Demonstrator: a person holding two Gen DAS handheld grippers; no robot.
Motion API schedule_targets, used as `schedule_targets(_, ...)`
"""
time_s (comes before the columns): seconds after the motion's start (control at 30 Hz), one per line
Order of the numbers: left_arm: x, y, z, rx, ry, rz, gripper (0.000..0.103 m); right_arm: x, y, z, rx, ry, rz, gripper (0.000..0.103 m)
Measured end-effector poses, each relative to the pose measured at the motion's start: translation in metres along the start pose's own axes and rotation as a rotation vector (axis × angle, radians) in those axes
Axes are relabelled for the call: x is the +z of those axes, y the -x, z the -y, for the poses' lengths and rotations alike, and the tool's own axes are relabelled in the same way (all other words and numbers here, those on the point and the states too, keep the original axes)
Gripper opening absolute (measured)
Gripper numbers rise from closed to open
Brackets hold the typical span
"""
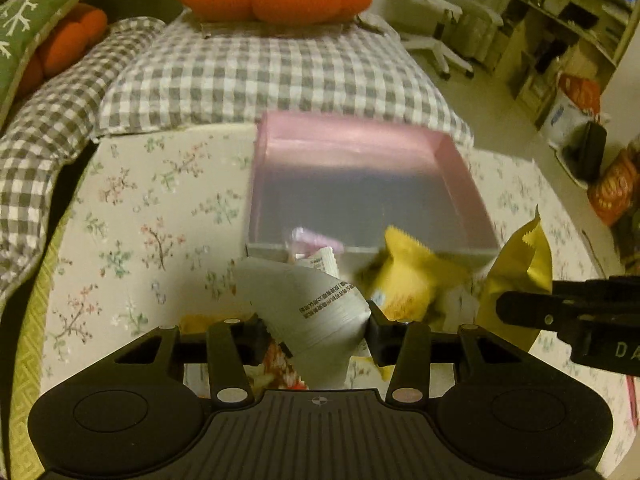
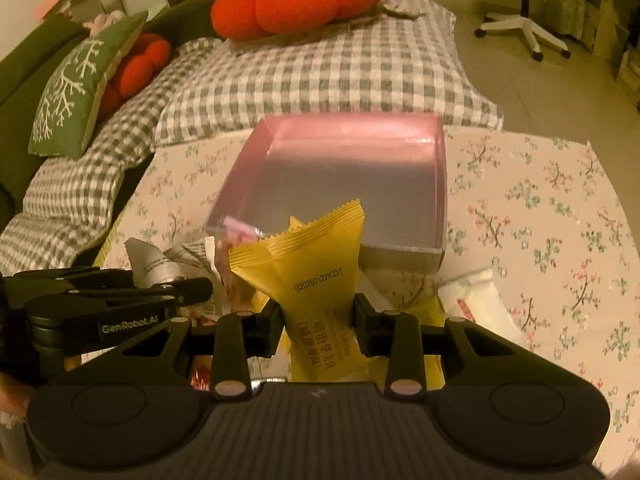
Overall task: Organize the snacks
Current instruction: 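Carry the yellow packet into the box and open the right tool while the left drops the white wrapper in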
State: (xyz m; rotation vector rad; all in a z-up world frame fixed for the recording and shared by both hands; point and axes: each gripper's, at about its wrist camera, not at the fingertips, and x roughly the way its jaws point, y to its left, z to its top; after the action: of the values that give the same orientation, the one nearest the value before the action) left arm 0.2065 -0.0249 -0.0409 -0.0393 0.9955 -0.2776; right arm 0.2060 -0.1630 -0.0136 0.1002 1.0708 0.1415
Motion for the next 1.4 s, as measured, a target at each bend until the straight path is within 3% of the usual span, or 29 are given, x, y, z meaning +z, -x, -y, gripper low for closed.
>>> schedule_targets(0.33, 0.054, -0.014, -0.01, -0.012, 0.042, 0.091, 0.044, 0.048, -0.013, 0.006, -0.031, 0.019, 0.058, 0.033)
schedule_targets(0.57, 0.08, -0.053, -0.021, -0.012, 0.046, 0.121, 0.044, 0.074, -0.047, 0.023, -0.061, -0.037, 0.106, 0.033)
schedule_targets(0.87, 0.078, -0.104, -0.019, -0.02, 0.003, 0.087, 0.044, 0.069, -0.105, 0.055, -0.081, -0.122, 0.037, 0.033)
schedule_targets(1.07, 0.069, -0.116, -0.021, -0.015, -0.006, 0.055, 0.045, 0.069, -0.108, 0.055, -0.073, -0.13, 0.03, 0.034)
schedule_targets(1.2, 0.071, -0.107, -0.023, -0.014, 0.003, 0.071, 0.054, 0.068, -0.105, 0.055, -0.076, -0.148, 0.013, 0.038)
schedule_targets(1.27, 0.073, -0.099, -0.025, -0.008, 0.0, 0.085, 0.063, 0.069, -0.104, 0.055, -0.088, -0.157, 0.02, 0.049)
schedule_targets(1.4, 0.073, -0.084, -0.031, 0.01, 0.002, 0.096, 0.067, 0.068, -0.094, 0.057, -0.097, -0.181, 0.03, 0.056)
